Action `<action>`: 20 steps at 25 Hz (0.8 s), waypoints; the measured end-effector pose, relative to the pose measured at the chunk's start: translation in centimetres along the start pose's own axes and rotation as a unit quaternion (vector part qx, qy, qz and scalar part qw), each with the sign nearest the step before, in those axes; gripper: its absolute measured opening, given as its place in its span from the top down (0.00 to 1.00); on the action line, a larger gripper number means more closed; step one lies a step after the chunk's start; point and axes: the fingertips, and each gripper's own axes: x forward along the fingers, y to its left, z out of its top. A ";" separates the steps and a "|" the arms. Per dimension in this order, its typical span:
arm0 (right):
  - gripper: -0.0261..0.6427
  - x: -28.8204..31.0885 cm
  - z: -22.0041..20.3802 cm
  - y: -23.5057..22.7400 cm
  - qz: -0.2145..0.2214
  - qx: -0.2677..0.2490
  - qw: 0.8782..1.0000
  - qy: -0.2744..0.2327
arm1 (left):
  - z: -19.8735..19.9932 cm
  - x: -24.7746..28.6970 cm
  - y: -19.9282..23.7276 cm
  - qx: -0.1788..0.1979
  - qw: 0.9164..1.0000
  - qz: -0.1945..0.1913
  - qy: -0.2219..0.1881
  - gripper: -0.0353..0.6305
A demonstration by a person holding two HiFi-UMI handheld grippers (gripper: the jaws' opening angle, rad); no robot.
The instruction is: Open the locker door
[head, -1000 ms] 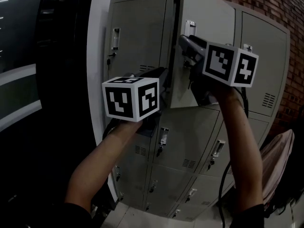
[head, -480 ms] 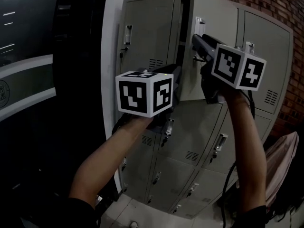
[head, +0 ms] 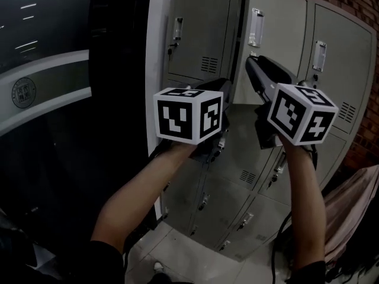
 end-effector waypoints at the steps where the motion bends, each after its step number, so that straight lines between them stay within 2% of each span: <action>1: 0.80 -0.6 -0.6 0.2 0.001 0.004 1.000 0.003 | -0.4 -0.4 -0.2 0.000 1.000 0.006 0.005 0.93; 7: 0.82 -4.5 -4.0 2.2 0.003 0.031 1.000 0.004 | -2.8 -4.3 -1.1 0.022 0.999 0.036 0.025 0.93; 12: 0.82 -7.8 -7.7 5.1 -0.001 0.038 0.999 0.016 | -4.6 -9.1 -1.9 0.039 0.997 0.055 0.027 0.93; 20: 0.84 -14.1 -12.9 12.6 -0.011 0.044 0.998 0.045 | -9.3 -17.6 -3.8 0.047 0.996 0.070 0.031 0.93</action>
